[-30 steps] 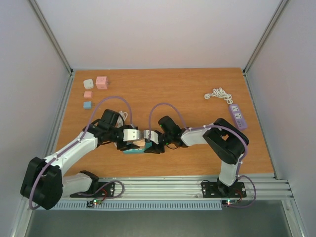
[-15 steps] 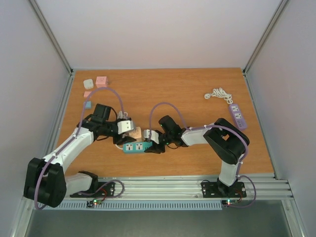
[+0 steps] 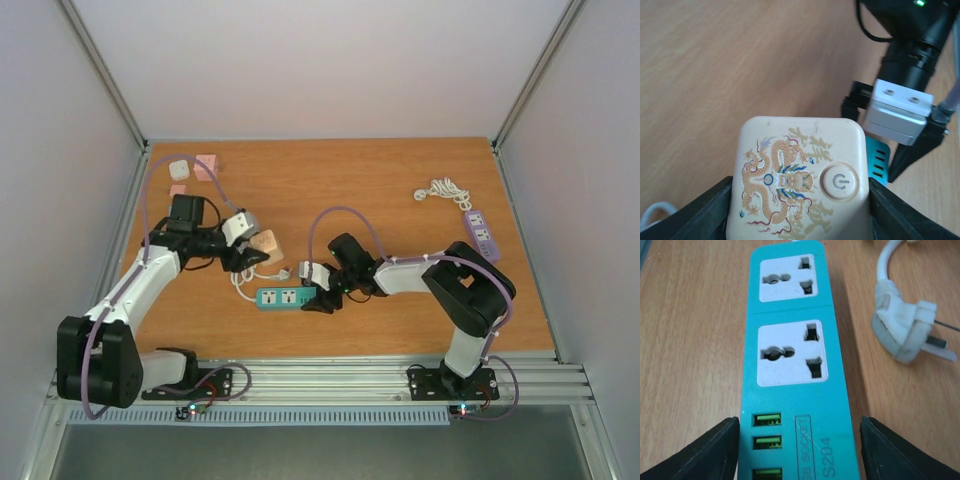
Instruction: Pull the plug off the socket
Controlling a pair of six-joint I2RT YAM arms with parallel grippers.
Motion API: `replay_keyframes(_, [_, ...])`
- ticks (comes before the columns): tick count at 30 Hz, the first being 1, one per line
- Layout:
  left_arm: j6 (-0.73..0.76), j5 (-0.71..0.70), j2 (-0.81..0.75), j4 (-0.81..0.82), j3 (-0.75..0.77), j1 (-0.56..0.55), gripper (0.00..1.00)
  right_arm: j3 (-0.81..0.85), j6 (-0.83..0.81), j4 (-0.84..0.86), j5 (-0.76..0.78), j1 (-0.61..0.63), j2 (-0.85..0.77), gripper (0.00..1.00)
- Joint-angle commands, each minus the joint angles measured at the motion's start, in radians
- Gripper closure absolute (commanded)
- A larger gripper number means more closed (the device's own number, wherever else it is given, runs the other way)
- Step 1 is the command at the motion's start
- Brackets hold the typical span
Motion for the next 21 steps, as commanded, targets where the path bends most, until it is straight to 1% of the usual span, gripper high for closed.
replay_keyframes(1, [-0.132, 0.068, 0.016, 0.102, 0.056, 0.083, 0.72, -0.009, 0.035, -0.029, 0.013, -0.009, -0.048, 0.31])
replay_keyframes(5, [-0.259, 0.05, 0.045, 0.205, 0.073, 0.182, 0.71, 0.008, 0.067, -0.033, 0.01, -0.008, -0.073, 0.25])
replay_keyframes(11, [-0.472, 0.023, 0.133, 0.403, 0.097, 0.303, 0.69, 0.027, 0.094, -0.053, 0.008, -0.008, -0.123, 0.14])
replay_keyframes(14, [-0.545, -0.021, 0.212, 0.489, 0.132, 0.341, 0.69, 0.034, 0.096, -0.073, 0.01, -0.008, -0.16, 0.09])
replay_keyframes(16, [-0.592, -0.033, 0.275, 0.512, 0.165, 0.36, 0.67, 0.039, 0.101, -0.085, 0.01, -0.008, -0.183, 0.08])
replay_keyframes(21, [-0.701, -0.074, 0.429, 0.642, 0.197, 0.387, 0.66, 0.035, 0.104, -0.104, 0.021, -0.008, -0.222, 0.06])
